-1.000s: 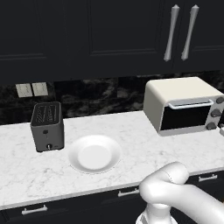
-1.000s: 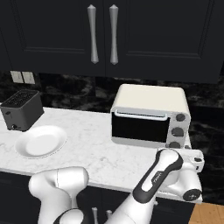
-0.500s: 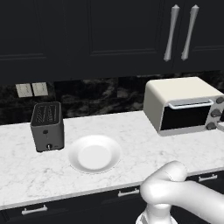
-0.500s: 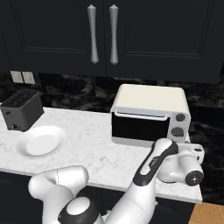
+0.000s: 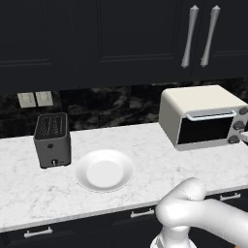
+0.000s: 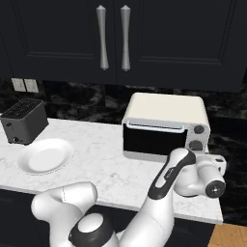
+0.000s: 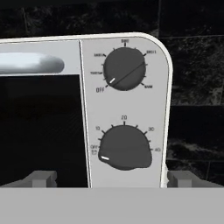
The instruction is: Pick up the kebab skewer and baguette bread, and place them inside the toaster oven. Close the toaster oven door and start by setting the timer.
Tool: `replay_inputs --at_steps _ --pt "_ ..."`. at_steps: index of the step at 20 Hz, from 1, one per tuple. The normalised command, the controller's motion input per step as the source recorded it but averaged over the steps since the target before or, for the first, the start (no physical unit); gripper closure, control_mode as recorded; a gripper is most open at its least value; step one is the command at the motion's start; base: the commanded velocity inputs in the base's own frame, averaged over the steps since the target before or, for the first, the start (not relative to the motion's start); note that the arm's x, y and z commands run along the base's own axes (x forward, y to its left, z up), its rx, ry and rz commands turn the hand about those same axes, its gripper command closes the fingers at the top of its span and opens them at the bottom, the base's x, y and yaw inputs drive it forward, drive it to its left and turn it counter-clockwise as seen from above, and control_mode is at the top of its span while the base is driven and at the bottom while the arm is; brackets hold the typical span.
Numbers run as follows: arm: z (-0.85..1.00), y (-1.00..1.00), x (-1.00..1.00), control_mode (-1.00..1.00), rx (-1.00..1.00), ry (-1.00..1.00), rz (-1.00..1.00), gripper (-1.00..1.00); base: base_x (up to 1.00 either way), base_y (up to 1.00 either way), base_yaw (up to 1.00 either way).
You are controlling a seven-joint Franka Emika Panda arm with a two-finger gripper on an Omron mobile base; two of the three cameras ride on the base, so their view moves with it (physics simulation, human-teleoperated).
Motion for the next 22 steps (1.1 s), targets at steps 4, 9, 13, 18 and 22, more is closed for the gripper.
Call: replay_inputs --at_steps 4,9,13,18,22 --pt "0.00 -0.04 0.14 -1.00 0.00 0.01 0.00 -1.00 0.00 0.00 0.00" --pt "0.00 -0.03 0.23 -1.00 0.00 0.02 0.00 -1.00 0.00 0.00 0.00" --pt "0.00 -0.03 0.22 -1.00 0.00 0.01 0.00 -1.00 0.00 0.00 0.00" --pt "-0.01 -0.04 0.14 -1.00 0.00 0.00 0.00 -1.00 0.00 0.00 0.00" --pt "-0.04 -0.02 0.10 -1.00 0.00 0.00 0.00 -1.00 0.00 0.00 0.00"
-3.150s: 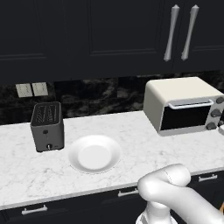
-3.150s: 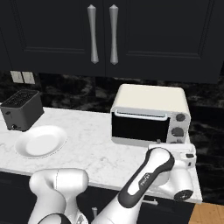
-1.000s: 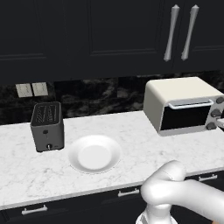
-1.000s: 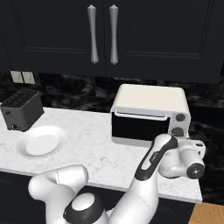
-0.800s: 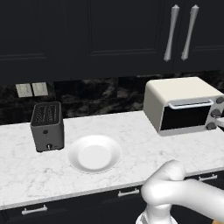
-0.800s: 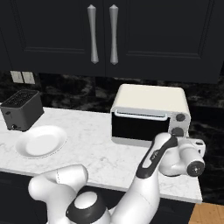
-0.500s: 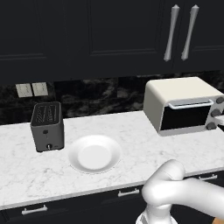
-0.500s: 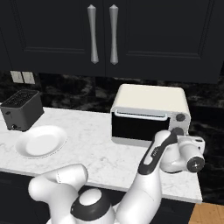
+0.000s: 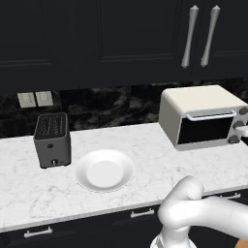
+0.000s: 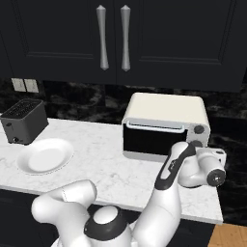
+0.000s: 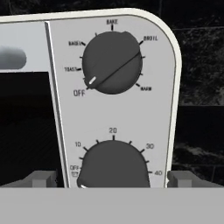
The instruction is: Pick up the kebab skewer and baguette bread, and place them inside the toaster oven. Close the toaster oven door and start by setting the timer.
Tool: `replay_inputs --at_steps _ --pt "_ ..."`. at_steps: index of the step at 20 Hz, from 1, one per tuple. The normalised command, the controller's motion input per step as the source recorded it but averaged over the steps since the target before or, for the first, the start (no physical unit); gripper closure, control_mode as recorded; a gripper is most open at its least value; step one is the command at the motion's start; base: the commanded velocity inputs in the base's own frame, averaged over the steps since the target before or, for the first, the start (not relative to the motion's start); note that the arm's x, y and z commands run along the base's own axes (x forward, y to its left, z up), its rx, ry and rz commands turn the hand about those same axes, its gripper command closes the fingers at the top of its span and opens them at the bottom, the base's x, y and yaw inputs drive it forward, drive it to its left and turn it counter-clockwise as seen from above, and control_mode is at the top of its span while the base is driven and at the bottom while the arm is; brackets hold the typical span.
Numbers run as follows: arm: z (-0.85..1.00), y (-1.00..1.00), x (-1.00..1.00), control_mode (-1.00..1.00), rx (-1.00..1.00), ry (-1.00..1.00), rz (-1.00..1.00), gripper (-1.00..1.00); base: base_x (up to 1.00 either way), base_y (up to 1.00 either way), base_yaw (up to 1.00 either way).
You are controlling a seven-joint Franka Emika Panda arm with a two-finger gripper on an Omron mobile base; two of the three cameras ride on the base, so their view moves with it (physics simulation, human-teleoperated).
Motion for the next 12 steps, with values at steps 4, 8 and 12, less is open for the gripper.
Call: replay_inputs --at_steps 4,8,12 --pt "-0.06 -0.03 0.13 -1.00 0.00 0.00 0.00 -1.00 0.00 0.00 0.00" --pt "-0.04 -0.01 0.07 -1.00 0.00 0.00 0.00 -1.00 0.00 0.00 0.00" --pt "-0.01 0.00 0.00 -1.00 0.00 0.00 0.00 -1.00 0.00 0.00 0.00"
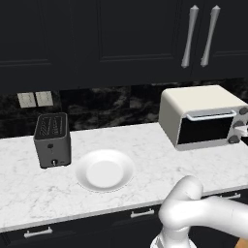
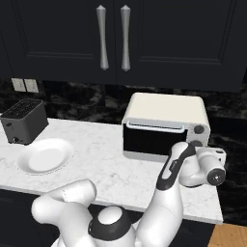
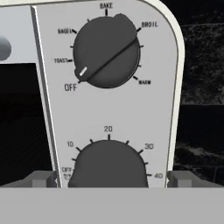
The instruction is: Pick up the kebab skewer and baguette bread, and place them inside the toaster oven. Close the toaster oven door and start by setting the timer.
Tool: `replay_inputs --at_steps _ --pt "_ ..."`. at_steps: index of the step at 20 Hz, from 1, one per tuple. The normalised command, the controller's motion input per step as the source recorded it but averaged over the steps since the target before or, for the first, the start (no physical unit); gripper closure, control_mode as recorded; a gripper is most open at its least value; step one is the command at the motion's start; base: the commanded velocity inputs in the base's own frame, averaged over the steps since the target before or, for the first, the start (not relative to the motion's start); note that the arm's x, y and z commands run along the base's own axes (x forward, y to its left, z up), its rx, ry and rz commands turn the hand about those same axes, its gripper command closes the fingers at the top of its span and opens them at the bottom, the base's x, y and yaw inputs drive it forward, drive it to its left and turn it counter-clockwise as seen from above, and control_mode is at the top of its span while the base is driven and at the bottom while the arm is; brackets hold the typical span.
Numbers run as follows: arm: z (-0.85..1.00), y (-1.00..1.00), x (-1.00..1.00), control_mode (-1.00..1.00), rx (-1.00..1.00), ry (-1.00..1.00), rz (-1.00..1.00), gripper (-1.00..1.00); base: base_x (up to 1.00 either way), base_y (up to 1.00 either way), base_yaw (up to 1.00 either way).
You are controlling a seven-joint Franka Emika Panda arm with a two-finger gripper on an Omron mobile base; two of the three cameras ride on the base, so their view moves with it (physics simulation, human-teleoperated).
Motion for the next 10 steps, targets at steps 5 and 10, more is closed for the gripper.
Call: replay_inputs --at_steps 5,10 --pt "-0.07 0.00 0.00 -1.00 0.00 -0.01 0.00 -1.00 0.00 0.00 0.00" --pt "-0.02 0.00 0.10 -1.00 0.00 -0.01 0.00 -1.00 0.00 0.00 0.00"
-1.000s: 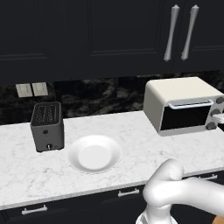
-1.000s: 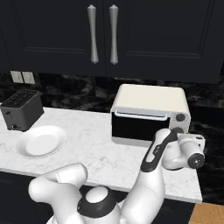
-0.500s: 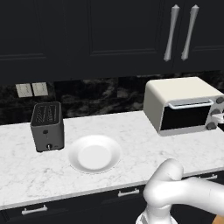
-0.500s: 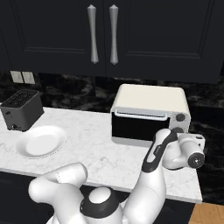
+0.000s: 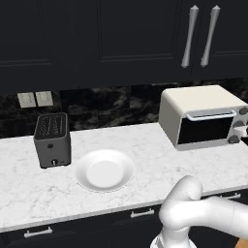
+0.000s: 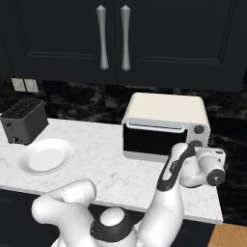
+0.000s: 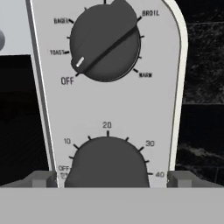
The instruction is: Pick up the kebab skewer and baguette bread, and place them inside the toaster oven. Close the toaster oven door and start by setting the timer.
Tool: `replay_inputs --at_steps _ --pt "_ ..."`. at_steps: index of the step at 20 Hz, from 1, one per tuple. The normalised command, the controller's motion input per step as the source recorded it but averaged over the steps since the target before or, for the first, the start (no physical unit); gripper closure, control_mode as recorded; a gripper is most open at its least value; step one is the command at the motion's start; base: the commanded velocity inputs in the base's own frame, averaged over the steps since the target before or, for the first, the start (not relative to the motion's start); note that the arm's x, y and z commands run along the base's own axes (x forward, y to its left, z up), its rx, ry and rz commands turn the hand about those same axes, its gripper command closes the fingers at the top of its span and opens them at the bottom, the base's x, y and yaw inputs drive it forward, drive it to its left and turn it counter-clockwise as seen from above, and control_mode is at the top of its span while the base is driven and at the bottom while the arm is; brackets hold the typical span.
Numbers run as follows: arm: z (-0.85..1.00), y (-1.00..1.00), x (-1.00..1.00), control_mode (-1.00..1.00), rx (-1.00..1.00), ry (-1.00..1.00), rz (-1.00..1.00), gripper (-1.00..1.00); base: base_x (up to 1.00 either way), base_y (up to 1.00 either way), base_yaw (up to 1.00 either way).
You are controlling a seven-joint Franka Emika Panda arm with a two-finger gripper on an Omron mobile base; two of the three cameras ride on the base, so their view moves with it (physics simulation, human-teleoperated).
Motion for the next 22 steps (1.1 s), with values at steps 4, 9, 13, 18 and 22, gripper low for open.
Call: replay_inputs --at_steps 4,9,13,18,22 --pt "0.00 0.00 0.16 -1.00 0.00 0.00 0.00 -1.00 0.00 0.00 0.00" --pt "0.00 0.00 0.01 -1.00 0.00 0.00 0.00 -1.00 0.00 0.00 0.00" --pt "0.00 0.00 0.00 -1.00 0.00 0.00 0.00 -1.00 0.00 0.00 0.00" --pt "0.00 0.00 0.00 -1.00 0.00 0.00 0.00 1.00 0.00 0.00 0.00" --pt "0.00 0.00 0.00 -1.00 0.00 0.00 0.00 1.00 0.00 0.00 0.00"
